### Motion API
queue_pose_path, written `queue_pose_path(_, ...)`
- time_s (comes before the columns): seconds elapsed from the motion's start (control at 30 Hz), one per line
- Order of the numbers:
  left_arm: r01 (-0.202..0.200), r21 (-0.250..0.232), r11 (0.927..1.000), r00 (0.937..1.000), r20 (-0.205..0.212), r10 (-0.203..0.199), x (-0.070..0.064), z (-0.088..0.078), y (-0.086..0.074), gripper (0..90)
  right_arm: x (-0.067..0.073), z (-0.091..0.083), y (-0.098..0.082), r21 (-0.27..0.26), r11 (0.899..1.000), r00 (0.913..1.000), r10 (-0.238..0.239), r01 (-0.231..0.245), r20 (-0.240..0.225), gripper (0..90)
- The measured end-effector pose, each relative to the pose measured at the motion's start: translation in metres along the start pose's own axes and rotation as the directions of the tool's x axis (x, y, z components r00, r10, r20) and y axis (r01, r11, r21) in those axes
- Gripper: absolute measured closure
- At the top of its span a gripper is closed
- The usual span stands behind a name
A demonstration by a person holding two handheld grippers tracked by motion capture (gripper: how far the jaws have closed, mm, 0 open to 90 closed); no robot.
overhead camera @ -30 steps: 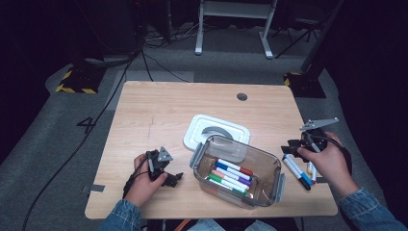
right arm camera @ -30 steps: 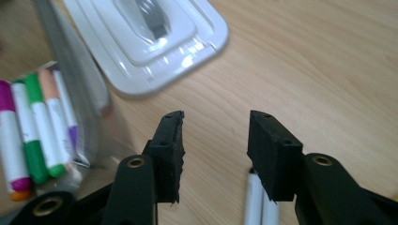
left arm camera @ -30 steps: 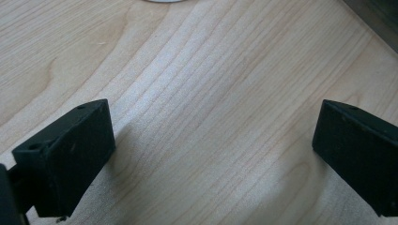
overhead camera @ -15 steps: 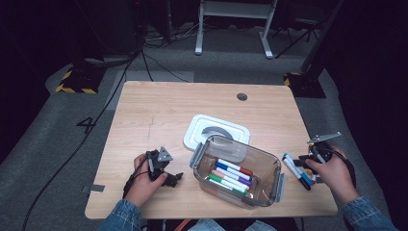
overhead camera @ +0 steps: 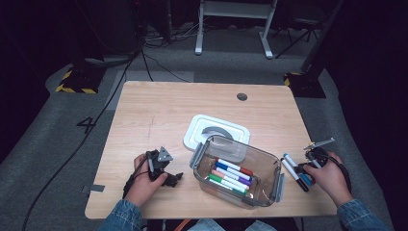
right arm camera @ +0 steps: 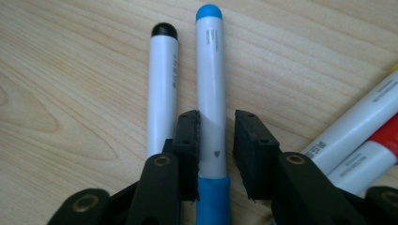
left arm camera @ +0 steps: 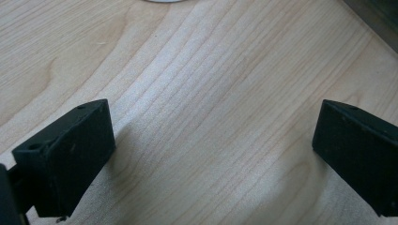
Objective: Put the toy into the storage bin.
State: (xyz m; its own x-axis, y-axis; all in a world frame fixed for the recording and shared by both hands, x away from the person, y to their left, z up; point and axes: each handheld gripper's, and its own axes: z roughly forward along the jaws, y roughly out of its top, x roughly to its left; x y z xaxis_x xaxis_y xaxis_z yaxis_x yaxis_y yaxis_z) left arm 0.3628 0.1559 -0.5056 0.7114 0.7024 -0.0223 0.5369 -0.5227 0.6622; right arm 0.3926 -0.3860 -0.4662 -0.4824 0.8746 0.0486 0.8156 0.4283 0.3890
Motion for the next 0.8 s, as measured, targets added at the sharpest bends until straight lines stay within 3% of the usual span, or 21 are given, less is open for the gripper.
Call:
queue_pose_path(0.1, -0.001, 0.001, 1.0000, 1.0000, 0.000, 0.001, 0.000, 0.000, 0.000, 0.0, 0.001, 0.000, 0.000, 0.003, 1.000, 0.9998, 0.000, 0.000, 0.019, 76.8)
queue_pose_path(0.33, -0.001, 0.001, 1.0000, 1.0000, 0.000, 0.001, 0.000, 0.000, 0.000, 0.0, 0.002, -0.006, 0.001, -0.018, 1.000, 0.9997, 0.023, -0.023, 0.000, 77.0)
queue_pose_path(0.57, -0.001, 0.001, 1.0000, 1.0000, 0.000, 0.001, 0.000, 0.000, 0.000, 0.0, 0.004, -0.028, 0.009, -0.075, 0.997, 0.9994, 0.026, -0.028, -0.023, 77.0)
queue_pose_path(0.8, 0.000, 0.000, 1.0000, 1.0000, 0.000, 0.000, 0.000, 0.000, 0.000, 0.0, 0.018, -0.061, 0.027, -0.155, 0.988, 0.9972, -0.012, 0.000, -0.074, 77.1)
